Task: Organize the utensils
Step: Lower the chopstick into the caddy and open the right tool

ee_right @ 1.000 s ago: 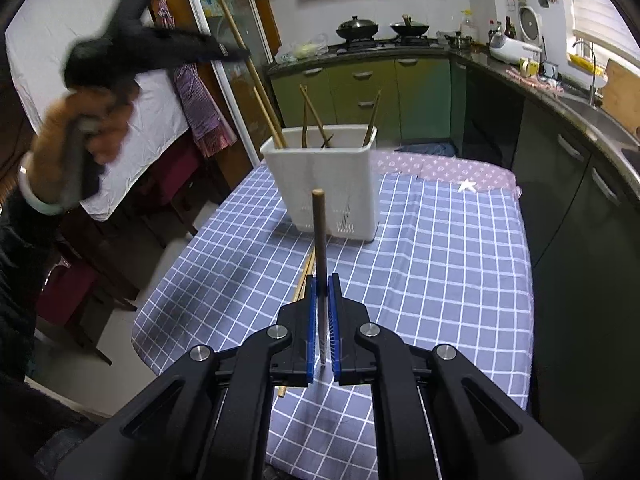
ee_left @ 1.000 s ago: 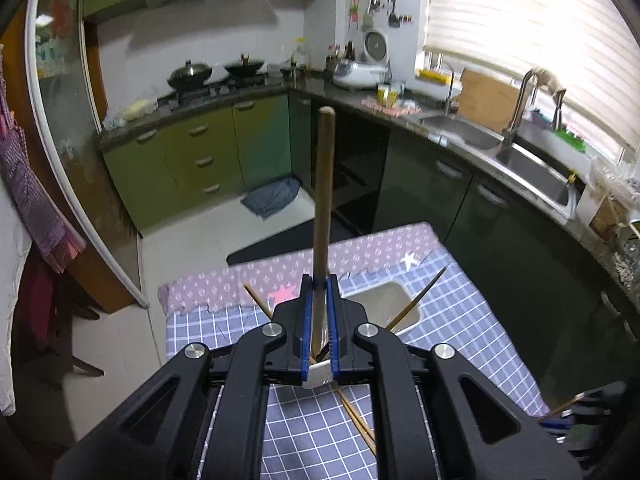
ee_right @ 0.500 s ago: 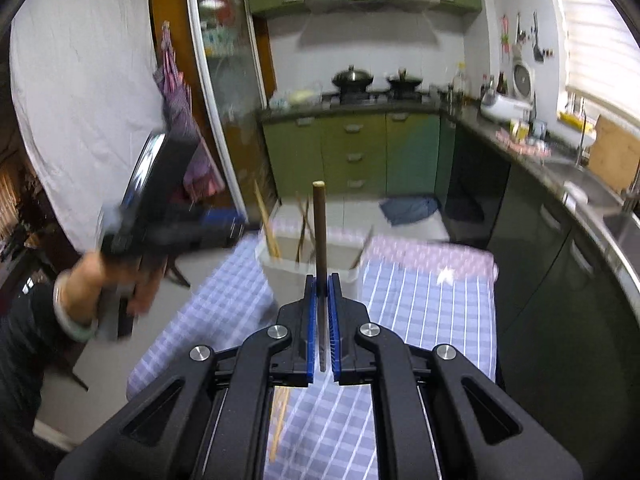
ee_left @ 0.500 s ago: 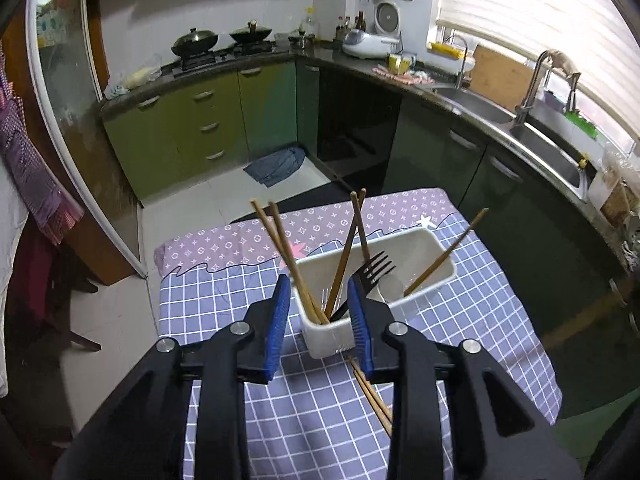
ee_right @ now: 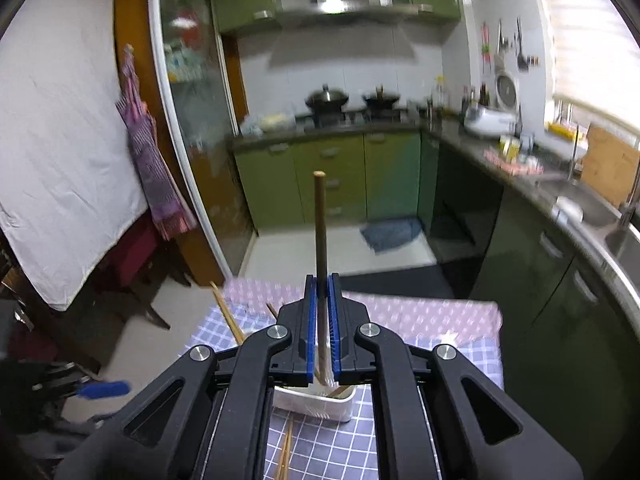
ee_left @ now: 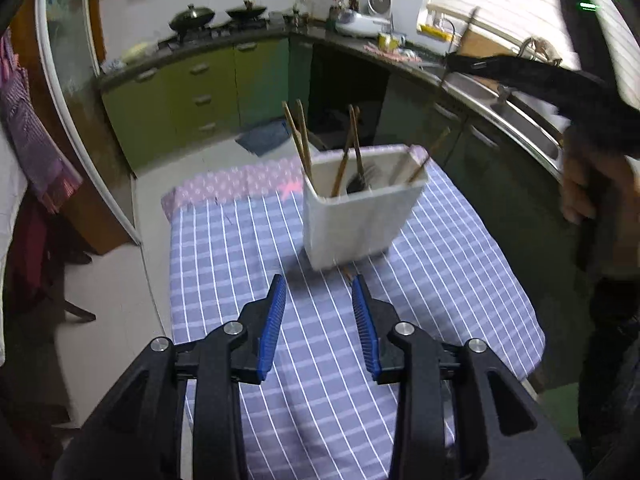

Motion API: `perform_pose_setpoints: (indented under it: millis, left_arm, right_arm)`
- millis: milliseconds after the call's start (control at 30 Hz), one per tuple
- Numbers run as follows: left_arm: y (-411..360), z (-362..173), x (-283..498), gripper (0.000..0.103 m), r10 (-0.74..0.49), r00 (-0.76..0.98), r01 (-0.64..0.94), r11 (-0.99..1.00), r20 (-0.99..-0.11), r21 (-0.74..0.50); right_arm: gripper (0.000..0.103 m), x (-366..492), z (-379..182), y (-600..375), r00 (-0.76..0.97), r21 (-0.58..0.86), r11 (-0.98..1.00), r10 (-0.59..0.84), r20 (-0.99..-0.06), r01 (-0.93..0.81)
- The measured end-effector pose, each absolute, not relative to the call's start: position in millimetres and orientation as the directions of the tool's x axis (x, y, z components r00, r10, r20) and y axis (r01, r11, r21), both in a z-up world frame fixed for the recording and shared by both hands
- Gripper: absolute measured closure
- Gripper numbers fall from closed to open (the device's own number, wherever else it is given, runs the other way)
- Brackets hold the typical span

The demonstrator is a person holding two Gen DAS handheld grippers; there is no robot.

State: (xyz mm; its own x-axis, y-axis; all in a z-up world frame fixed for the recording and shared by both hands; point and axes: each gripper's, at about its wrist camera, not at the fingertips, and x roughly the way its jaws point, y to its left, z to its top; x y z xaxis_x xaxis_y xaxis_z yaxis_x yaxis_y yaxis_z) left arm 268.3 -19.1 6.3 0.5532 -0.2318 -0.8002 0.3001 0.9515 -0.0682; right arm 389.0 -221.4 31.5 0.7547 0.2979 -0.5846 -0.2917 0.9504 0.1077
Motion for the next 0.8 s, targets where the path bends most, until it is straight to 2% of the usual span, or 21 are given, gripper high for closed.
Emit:
perform_pose_setpoints:
  millis: [133, 200, 300, 400, 500, 533, 600, 800]
  left_arm:
    - [-24, -2, 263, 0.069, -0.224, 0.527, 0.316, 0.947, -0.819, -0.056]
    - [-28, -5, 263, 0.065, -0.225, 0.519, 0.321, 0.946, -0.825, -0.057]
    - [-36, -10, 264, 0.064, -0.227, 0.503, 0.333, 0.941, -0.834, -0.055]
    - [-46, -19, 267, 0.064, -0.226, 0.48, 0.342, 0.938, -0.848, -0.056]
    - [-54, -33, 271, 0.064, -0.213, 0.45, 0.339, 0.939, -0.867, -0.055]
    - [-59, -43, 274, 0.064, -0.204, 0.423, 0.334, 0.941, -0.883, -0.058]
    - [-63, -59, 277, 0.064, -0.191, 0.378, 0.321, 0.945, -0.906, -0.066]
    - [-82, -124, 292, 0.064, -0.153, 0.188, 0.259, 0.961, -0.97, -0.101]
  right_arm:
    - [0.096, 406, -3, -214, 0.703, 0.115, 0.95, 0.293, -0.648, -0.29]
    - [0.096, 404, -8, -213, 0.695, 0.104, 0.949, 0.29, -0.658, -0.298]
    - [0.089, 390, 0, -219, 0.711, 0.109, 0.946, 0.303, -0.634, -0.306]
    - [0.089, 360, 17, -229, 0.729, 0.125, 0.931, 0.348, -0.589, -0.344]
    - [0.078, 320, 24, -236, 0.734, 0.101, 0.917, 0.372, -0.568, -0.387]
    - [0.075, 308, 21, -237, 0.726, 0.088, 0.914, 0.371, -0.579, -0.397]
    - [0.075, 291, 9, -239, 0.707, 0.068, 0.91, 0.363, -0.607, -0.409]
    - [0.075, 270, -75, -253, 0.603, 0.019, 0.916, 0.28, -0.747, -0.401]
